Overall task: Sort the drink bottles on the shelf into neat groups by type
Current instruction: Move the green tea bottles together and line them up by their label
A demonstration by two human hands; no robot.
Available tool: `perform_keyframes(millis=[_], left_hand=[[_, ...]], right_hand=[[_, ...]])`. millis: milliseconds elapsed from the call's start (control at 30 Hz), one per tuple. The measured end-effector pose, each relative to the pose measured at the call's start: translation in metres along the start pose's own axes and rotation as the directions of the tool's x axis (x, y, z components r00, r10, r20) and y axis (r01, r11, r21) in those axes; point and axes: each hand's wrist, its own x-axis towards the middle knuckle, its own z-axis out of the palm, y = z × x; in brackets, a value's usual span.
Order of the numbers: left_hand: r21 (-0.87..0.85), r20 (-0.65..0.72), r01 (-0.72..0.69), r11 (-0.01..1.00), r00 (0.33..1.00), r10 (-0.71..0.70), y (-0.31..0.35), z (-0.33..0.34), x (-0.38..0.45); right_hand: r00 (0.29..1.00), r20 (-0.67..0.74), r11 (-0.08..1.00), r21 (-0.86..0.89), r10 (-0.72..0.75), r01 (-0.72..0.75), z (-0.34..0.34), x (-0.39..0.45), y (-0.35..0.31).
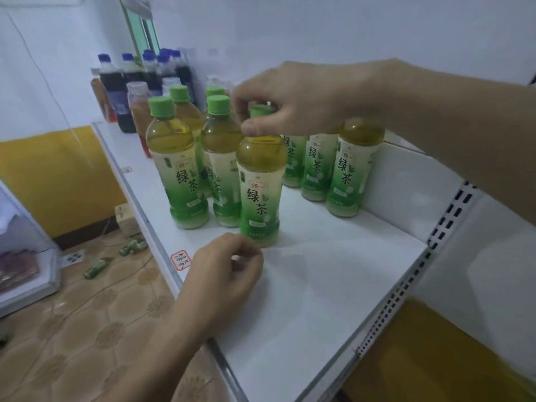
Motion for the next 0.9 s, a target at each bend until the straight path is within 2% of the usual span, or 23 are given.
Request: perform_keyframes(millis=[67,100,200,267,300,433,567,733,900], left_hand=[[-0.053,-0.061,0.090,0.995,0.994,-0.093,-0.002,0.003,0.002],[-0.021,-0.053,0.093,0.995,0.994,-0.094,-0.001,0.006,0.005],[0.190,0.012,0.001,0.982,1.000,-0.003,0.006,0.021,0.018],[0.262,0.030,-0.057,0.963,0.998,0.050,0.013,0.032,0.032],[0.238,0.035,-0.059,0.969,0.998,0.052,0.016,0.037,0.041],[-0.033,0.053,0.008,0.999,0.999,-0.007,0.024,0.049,0.076],[-0.093,0.047,-0.033,0.995,0.998,0.038,0.026,0.064,0.092],[-0.164,0.088,0.001,0.987,0.996,0.014,0.024,0.075,0.099],[-0.165,0.115,0.003,0.986,0.993,0.016,0.019,0.076,0.100]], right_hand=[[0.999,0.046,0.997,-0.076,0.022,-0.018,-0.002,0.003,0.002],[0.999,0.044,0.994,-0.105,0.025,-0.020,-0.003,0.002,0.004],[0.999,0.004,0.989,-0.142,0.032,-0.031,-0.010,-0.008,0.012],[0.999,-0.025,0.985,-0.169,0.041,-0.045,-0.013,-0.017,0.018],[0.998,-0.042,0.983,-0.177,0.046,-0.053,-0.014,-0.022,0.021],[0.995,-0.068,0.972,-0.215,0.077,-0.090,-0.019,-0.040,0.034],[0.988,-0.076,0.967,-0.208,0.136,-0.149,-0.021,-0.052,0.048],[0.979,-0.070,0.964,-0.172,0.194,-0.203,-0.011,-0.054,0.058],[0.974,-0.085,0.963,-0.150,0.211,-0.222,-0.006,-0.050,0.058]])
